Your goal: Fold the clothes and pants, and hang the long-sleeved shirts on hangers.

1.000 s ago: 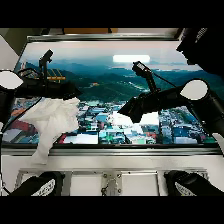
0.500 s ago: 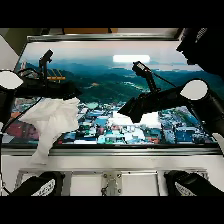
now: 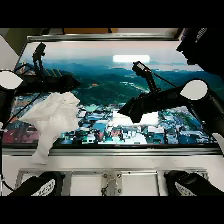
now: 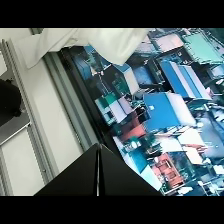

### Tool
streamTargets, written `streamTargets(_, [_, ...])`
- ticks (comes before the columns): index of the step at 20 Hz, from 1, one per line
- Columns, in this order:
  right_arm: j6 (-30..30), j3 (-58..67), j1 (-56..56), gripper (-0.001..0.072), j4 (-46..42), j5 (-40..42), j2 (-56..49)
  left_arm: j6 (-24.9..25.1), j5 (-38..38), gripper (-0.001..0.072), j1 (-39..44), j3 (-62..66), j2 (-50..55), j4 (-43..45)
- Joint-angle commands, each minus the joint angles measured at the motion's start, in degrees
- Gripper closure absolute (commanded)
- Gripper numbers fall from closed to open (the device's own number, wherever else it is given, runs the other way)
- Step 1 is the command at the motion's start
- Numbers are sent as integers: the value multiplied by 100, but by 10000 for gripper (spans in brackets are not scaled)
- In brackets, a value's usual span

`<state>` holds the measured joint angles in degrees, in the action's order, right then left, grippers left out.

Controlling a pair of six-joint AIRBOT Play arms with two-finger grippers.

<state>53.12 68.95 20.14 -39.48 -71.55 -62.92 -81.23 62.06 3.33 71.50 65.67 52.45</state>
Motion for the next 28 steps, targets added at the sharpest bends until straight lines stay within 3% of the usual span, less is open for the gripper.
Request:
streamTargets(1, [2,-2,4,690,-2,0,-9,273,-120,11,-9,31,9,1615])
streamTargets(6, [2,-2,4,690,0,-2,-9,-828,278,11,-9,26,833,4664])
streamTargets(13, [2,-2,4,690,2,0,-9,-896,203,11,-11,26,2446,5125])
streamTargets(15, [2,-2,4,690,0,0,-9,-1189,289,13,-11,26,2699,5429])
streamTargets(16, [2,-2,4,690,2,-2,-9,-1331,323,161,-11,26,2758,5495])
streamTargets(17, [2,-2,4,690,0,2,-9,-1333,339,480,-9,28,2765,5488])
streamTargets(18, [2,-2,4,690,2,0,-9,-1316,352,682,-9,68,2723,5418])
streamTargets(21, [4,-2,4,690,262,-2,-9,-1180,570,687,203,542,2337,4911])
streamTargets(25, [-398,7,-79,692,221,520,13,-809,516,687,1106,1303,1458,3261])
streamTargets(28, [940,24,-704,692,-1025,1290,282,-815,107,687,2140,1344,946,2387])
